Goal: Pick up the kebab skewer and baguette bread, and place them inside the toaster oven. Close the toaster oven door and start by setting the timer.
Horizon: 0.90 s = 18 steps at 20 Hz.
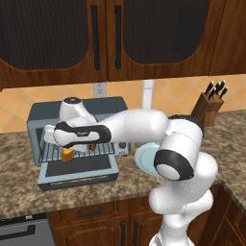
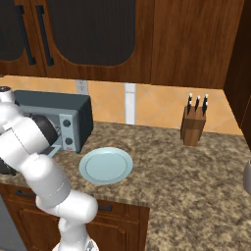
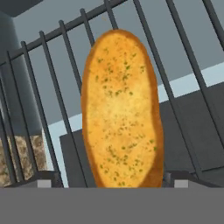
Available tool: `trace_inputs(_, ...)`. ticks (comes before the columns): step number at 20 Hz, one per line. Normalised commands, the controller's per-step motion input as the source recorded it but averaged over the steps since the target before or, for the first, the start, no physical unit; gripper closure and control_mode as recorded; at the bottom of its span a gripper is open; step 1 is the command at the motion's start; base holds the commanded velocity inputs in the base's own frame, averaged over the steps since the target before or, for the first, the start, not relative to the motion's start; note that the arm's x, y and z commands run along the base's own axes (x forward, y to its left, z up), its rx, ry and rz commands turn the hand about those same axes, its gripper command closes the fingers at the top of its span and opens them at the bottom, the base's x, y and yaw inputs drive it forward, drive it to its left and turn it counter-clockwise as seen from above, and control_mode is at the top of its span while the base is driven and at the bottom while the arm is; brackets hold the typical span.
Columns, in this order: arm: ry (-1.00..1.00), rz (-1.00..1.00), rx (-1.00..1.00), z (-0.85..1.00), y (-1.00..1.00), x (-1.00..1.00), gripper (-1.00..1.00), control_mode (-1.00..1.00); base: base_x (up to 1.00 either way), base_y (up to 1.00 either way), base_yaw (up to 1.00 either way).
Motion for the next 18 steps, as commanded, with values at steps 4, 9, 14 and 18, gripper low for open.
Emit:
trace_inputs(4,-0.05,0.05,0.0,0.04,0.0,-0.13,-1.0,-1.0,0.0,0.0,0.0)
trace_inputs(9,-0.01,0.03,0.0,0.09,0.0,-0.62,-1.0,-1.0,0.0,0.0,0.0)
trace_inputs(14,0.0,0.0,0.0,-0.03,-0.21,-0.57,-1.0,-1.0,0.0,0.0,0.0)
trace_inputs(18,0.0,0.0,0.0,-0.21,-0.36,-0.43,-1.0,-1.0,0.0,0.0,0.0)
